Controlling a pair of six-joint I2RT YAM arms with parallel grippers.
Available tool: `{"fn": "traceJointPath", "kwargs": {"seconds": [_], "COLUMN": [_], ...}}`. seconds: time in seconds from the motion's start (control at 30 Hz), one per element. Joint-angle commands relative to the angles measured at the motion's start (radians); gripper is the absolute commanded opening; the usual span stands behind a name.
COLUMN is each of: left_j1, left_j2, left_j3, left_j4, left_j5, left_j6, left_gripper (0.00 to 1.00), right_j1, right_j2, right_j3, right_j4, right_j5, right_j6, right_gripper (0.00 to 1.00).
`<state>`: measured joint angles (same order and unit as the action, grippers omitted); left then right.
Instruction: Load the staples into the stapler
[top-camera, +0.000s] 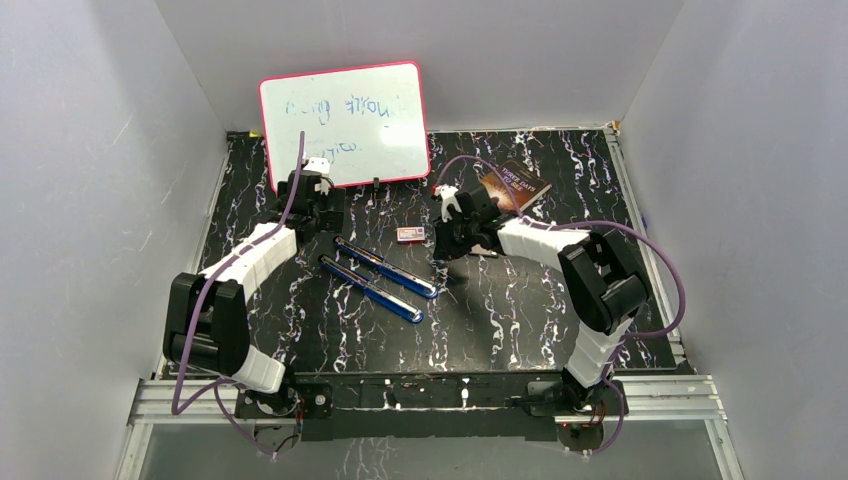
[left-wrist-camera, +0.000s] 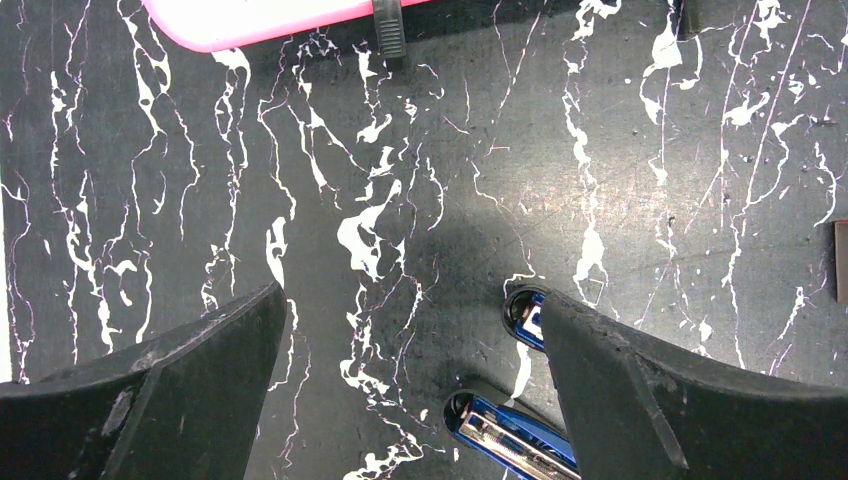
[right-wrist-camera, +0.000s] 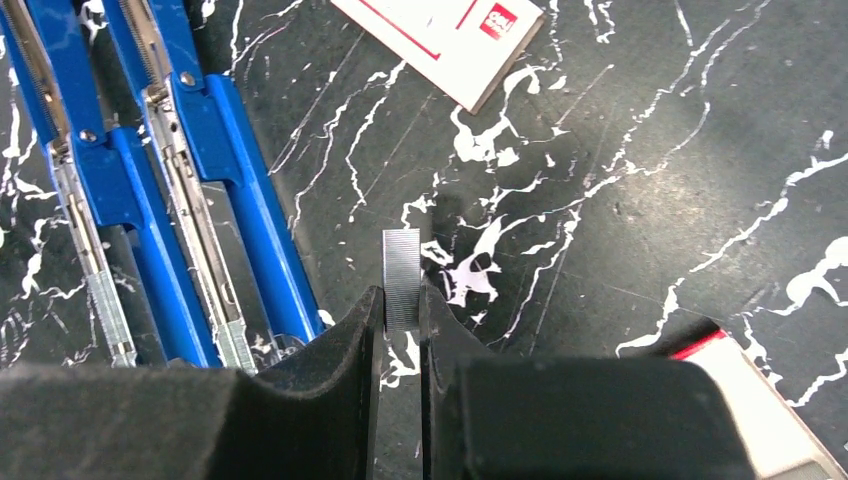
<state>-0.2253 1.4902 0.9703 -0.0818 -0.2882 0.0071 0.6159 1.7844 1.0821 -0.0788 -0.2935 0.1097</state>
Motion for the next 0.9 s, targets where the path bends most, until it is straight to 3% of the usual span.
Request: {"fn": "traceJointPath", "kwargs": {"seconds": [0.0, 0.4, 0.87], "left_j1": [0.004, 0.005, 0.006], "left_j2": [-0.048, -0.046, -0.048], "left_j3": [-0.005, -0.005, -0.007], "left_j4": [0.013, 0.013, 0.013], "left_j5": [0.003, 0.003, 0.004], "left_j6": [-0.003, -0.003, -0.003], "left_gripper": [0.98, 0.98, 0.98], "right_j1": [0.001, 0.023, 0.043], "right_j2": [-0.036, -0.07, -0.027], "right_j3": [-0.015, -0.071, -0.058], "right_j4": [0.013, 0.099, 0.143], "right_j5": [0.097, 0.312, 0.259], "right_j6": [-0.005, -0.076, -0.081], "right_gripper": [0.22, 0.24, 0.39]}}
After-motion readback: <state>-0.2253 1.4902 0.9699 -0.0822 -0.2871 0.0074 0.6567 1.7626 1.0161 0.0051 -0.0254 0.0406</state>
